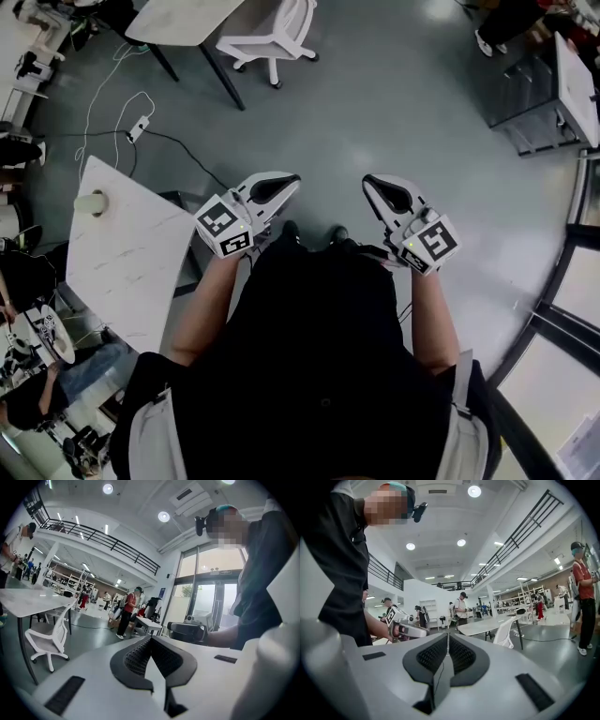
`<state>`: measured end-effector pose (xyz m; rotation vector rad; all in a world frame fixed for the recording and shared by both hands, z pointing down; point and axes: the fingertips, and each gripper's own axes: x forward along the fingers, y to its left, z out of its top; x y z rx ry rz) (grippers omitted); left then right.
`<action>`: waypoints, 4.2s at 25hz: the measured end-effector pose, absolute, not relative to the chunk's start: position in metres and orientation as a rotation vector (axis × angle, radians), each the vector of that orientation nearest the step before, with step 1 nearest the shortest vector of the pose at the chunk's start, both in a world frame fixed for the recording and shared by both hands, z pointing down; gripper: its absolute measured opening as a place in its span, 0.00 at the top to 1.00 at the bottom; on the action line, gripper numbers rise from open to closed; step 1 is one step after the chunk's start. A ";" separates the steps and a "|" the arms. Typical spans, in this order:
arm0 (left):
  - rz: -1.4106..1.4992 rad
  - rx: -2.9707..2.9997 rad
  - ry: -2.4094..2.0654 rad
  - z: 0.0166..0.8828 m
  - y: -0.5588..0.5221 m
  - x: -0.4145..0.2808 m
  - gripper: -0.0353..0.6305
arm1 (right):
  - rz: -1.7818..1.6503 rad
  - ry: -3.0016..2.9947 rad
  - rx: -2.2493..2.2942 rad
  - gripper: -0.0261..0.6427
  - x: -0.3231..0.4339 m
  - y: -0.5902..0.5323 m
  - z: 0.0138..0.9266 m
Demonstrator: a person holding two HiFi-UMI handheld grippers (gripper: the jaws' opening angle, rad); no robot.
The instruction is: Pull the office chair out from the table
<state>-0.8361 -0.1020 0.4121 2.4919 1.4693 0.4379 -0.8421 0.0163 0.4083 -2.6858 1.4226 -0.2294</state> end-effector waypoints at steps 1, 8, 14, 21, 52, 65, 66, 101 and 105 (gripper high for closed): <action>0.439 2.496 1.470 0.414 -0.095 -0.835 0.93 | -0.227 1.438 -2.691 0.92 -0.843 0.019 0.410; 0.462 2.510 1.456 0.430 -0.063 -0.834 0.93 | -0.274 1.468 -2.689 0.92 -0.839 0.045 0.423; 0.499 2.526 1.398 0.440 -0.059 -0.823 0.93 | -0.295 1.474 -2.664 0.92 -0.824 0.061 0.431; 0.495 2.526 1.343 0.450 -0.073 -0.774 0.93 | -0.347 1.471 -2.658 0.92 -0.775 0.054 0.443; 0.487 2.474 1.177 0.478 -0.135 -0.366 0.93 | -0.381 1.652 -2.683 0.92 -0.342 -0.011 0.435; 0.436 2.593 0.924 0.457 -0.050 -0.192 0.93 | -0.372 1.982 -2.516 0.92 -0.174 0.075 0.431; 0.434 2.599 0.917 0.454 -0.040 -0.181 0.93 | -0.371 2.006 -2.505 0.92 -0.163 0.084 0.430; 0.271 2.735 0.339 0.449 -0.108 0.076 0.93 | -0.373 2.670 -2.092 0.92 0.134 -0.027 0.432; 0.339 2.795 0.248 0.453 -0.119 0.082 0.93 | -0.326 2.773 -1.984 0.92 0.143 -0.052 0.430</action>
